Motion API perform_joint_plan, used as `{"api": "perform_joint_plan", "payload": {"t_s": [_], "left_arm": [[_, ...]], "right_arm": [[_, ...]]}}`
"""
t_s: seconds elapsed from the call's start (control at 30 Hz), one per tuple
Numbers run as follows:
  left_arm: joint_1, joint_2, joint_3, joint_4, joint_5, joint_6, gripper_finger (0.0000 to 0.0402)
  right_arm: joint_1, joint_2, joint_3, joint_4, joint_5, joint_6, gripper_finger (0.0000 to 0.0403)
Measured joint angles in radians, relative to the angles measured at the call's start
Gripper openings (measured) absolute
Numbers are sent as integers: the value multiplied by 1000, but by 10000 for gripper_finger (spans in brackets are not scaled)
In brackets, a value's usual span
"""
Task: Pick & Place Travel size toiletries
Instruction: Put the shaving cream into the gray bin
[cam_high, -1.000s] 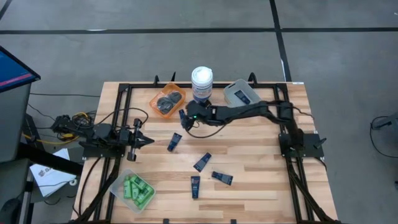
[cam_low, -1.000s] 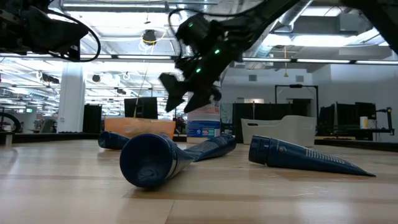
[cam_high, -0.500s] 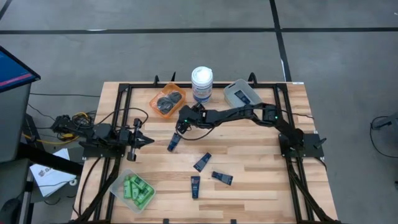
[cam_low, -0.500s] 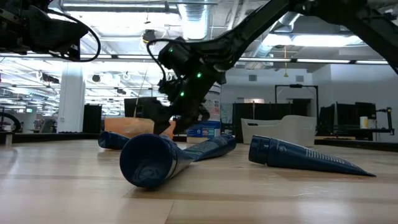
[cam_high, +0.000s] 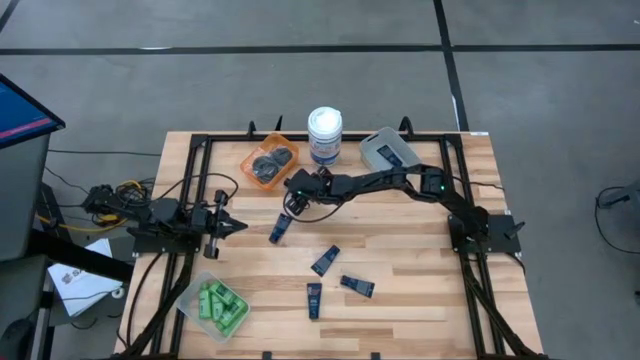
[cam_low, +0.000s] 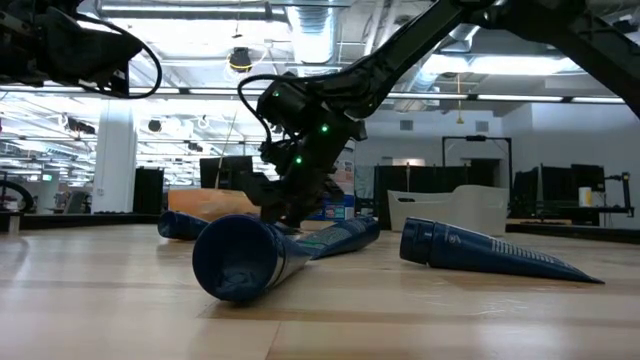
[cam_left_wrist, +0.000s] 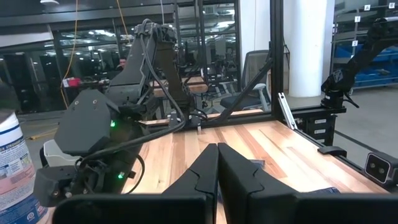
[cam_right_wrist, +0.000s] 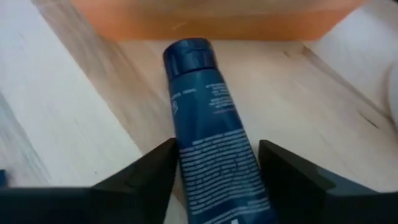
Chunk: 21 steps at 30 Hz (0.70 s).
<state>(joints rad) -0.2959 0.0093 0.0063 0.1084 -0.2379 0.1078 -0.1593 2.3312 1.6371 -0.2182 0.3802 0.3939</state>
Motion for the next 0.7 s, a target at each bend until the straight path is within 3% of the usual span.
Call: {"api": "perform_joint_plan", "payload": {"t_s": [0.3, 0.53, 0.7], "left_arm": [[0, 0, 0, 5, 0, 0, 1], [0, 0, 0, 5, 0, 0, 1], [0, 1, 0, 7, 0, 0, 1]], "right_arm": [[1, -4, 2, -2, -14, -35, 103], [17, -32, 0, -52, -20, -80, 74], [24, -133, -9, -185, -19, -113, 70]]}}
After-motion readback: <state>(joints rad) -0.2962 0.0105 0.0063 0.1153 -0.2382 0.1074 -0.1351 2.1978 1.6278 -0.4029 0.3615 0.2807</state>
